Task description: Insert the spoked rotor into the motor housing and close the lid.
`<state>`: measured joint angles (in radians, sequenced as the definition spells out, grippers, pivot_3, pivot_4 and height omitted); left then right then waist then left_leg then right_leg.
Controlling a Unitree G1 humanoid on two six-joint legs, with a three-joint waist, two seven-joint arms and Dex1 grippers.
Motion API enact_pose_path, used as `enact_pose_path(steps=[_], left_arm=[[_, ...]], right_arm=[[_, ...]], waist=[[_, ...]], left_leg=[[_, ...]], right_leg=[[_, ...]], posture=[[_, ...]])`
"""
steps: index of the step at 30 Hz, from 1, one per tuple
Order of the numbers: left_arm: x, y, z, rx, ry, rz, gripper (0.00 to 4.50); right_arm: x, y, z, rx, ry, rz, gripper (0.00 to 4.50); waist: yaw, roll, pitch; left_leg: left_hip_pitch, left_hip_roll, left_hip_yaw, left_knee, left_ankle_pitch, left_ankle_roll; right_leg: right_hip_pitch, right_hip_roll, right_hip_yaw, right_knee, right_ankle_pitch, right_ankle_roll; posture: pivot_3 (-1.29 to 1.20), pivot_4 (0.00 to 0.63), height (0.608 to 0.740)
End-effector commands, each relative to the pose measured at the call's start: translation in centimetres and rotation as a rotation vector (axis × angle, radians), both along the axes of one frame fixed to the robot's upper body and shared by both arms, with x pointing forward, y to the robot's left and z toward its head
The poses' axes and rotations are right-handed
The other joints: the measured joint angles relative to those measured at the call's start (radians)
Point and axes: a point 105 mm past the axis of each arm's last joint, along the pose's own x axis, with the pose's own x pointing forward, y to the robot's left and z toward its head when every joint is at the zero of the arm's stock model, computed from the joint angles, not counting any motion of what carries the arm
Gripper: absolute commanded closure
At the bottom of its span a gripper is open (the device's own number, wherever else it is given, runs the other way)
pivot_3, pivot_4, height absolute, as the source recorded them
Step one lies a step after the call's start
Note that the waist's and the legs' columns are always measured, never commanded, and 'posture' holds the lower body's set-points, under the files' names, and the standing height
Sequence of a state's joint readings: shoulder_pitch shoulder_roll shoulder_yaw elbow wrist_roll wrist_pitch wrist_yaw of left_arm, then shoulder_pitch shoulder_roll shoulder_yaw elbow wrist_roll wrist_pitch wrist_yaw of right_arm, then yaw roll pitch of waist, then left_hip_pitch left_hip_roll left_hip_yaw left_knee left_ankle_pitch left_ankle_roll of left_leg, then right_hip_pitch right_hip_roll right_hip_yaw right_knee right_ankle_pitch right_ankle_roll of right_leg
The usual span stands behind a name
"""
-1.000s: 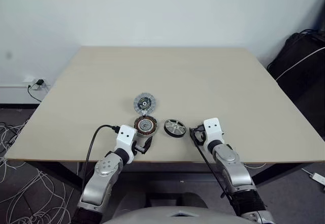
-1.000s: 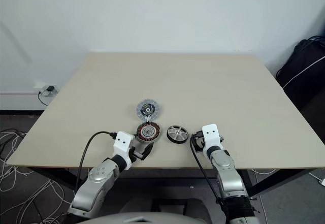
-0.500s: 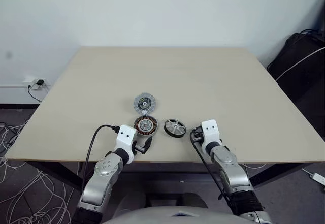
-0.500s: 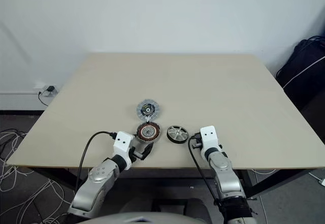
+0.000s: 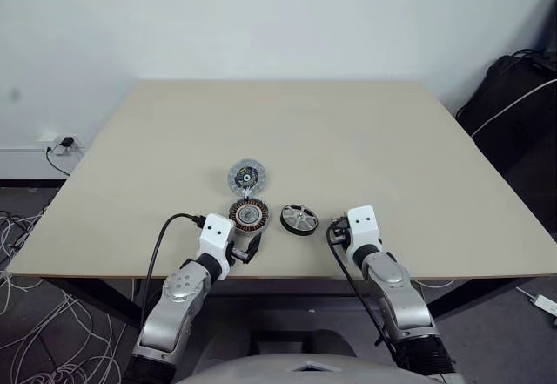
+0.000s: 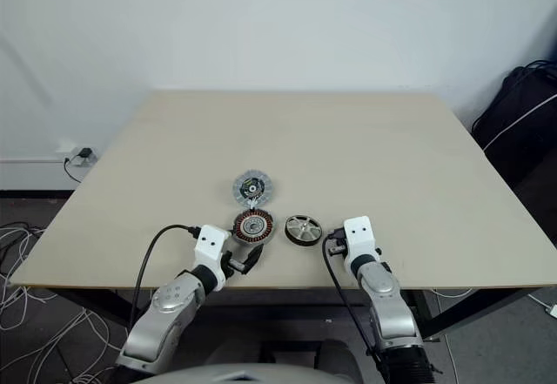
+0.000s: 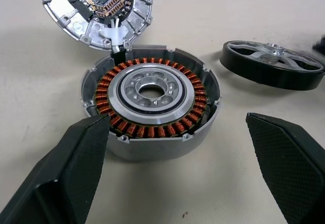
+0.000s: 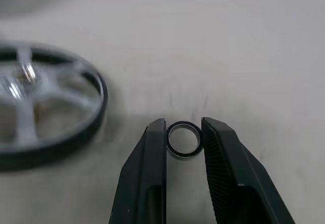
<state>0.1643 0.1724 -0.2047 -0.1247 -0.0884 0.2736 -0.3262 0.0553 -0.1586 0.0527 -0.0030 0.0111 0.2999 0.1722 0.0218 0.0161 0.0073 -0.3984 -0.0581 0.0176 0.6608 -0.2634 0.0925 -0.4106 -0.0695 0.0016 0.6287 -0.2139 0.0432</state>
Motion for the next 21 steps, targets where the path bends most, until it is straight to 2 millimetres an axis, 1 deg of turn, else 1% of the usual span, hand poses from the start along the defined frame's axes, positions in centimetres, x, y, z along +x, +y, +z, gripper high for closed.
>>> enact_pose_path(steps=[1,5,12,14,15,21], left_arm=[[0.6,-0.1,1.9,-0.009,-0.079,-0.001,0.0],[0.5,0.2,1.8,-0.013,-0.079,0.014,0.0],[-0.2,1.0,1.5,0.008,-0.077,0.038,0.0],[-0.6,1.5,1.4,0.021,-0.082,0.053,0.0],[-0.7,1.7,1.4,0.025,-0.084,0.058,0.0],[-1.3,2.7,1.4,0.039,-0.083,0.096,0.0]], right_arm=[[1.4,1.5,4.6,0.018,-0.155,0.062,3.83],[1.9,3.9,5.9,0.016,-0.181,0.166,3.83],[2.7,9.0,6.4,0.016,-0.186,0.345,3.83],[2.9,10.9,6.2,0.018,-0.182,0.408,3.83],[2.9,11.5,6.2,0.016,-0.18,0.43,3.83],[2.9,14.1,5.1,0.008,-0.147,0.531,3.83]], waist=[[0.0,0.0,0.0],[-0.001,0.0,0.0],[-0.005,0.0,0.0],[-0.006,0.0,0.0],[-0.007,0.0,0.0],[-0.007,0.0,0.0]], left_leg=[[0.0,0.0,0.0,0.0,0.0,0.0],[0.0,0.0,0.0,0.0,0.0,0.0],[0.0,0.0,0.0,0.0,0.0,0.0],[0.0,0.0,0.0,0.0,0.0,0.0],[0.0,0.0,0.0,0.0,0.0,0.0],[0.0,0.0,0.0,0.0,0.0,0.0]], right_leg=[[0.0,0.0,0.0,0.0,0.0,0.0],[0.0,0.0,0.0,0.0,0.0,0.0],[0.0,0.0,0.0,0.0,0.0,0.0],[0.0,0.0,0.0,0.0,0.0,0.0],[0.0,0.0,0.0,0.0,0.0,0.0],[0.0,0.0,-0.001,0.0,0.0,0.0]], posture=[[0.0,0.0,0.74],[0.0,0.0,0.74],[0.0,0.0,0.74],[0.0,0.0,0.74],[0.0,0.0,0.74],[0.0,0.0,0.74]])
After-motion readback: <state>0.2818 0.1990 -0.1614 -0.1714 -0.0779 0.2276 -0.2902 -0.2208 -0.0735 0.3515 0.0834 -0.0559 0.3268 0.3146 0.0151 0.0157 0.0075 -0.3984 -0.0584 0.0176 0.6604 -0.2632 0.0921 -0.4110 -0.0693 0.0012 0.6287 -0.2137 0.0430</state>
